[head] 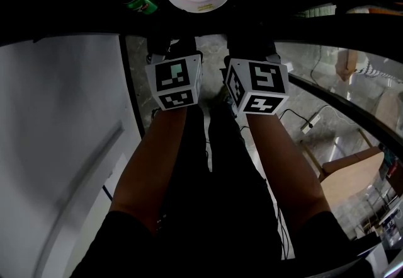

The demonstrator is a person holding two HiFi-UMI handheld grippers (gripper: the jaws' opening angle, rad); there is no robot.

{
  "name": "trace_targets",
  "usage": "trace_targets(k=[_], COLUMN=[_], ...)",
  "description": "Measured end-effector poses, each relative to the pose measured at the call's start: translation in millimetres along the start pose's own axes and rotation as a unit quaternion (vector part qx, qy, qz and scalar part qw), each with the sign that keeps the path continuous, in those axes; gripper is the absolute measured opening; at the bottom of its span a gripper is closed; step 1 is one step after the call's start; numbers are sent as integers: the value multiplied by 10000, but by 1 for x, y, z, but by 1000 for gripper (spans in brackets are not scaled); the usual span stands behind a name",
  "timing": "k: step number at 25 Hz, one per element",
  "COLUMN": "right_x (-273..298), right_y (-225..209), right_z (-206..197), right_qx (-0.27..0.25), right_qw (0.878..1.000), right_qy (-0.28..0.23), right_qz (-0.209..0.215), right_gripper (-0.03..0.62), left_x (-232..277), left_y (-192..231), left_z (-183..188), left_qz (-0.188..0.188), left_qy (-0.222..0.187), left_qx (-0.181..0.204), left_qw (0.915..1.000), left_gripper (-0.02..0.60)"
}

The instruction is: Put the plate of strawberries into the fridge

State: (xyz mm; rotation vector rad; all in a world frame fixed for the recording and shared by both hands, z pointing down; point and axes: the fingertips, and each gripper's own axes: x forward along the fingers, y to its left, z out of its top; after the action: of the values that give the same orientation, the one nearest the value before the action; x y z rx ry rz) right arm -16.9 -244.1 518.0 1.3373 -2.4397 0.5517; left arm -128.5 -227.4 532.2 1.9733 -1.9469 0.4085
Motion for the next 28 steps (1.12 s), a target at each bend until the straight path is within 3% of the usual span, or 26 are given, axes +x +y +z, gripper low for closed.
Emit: trace_targets(k=[28], right_x=[-6], right_y=[21], right_z=[11], right_qx=[-120], right_qw=[9998], right_qy=[-148], right_qz=[-7], right_gripper=[5], left_x=[-15], left_y=[13], left_z=[22], left_qz=[-170], left_qy=[-204], left_qx=[108], left_qw=[9996], left_gripper=[46])
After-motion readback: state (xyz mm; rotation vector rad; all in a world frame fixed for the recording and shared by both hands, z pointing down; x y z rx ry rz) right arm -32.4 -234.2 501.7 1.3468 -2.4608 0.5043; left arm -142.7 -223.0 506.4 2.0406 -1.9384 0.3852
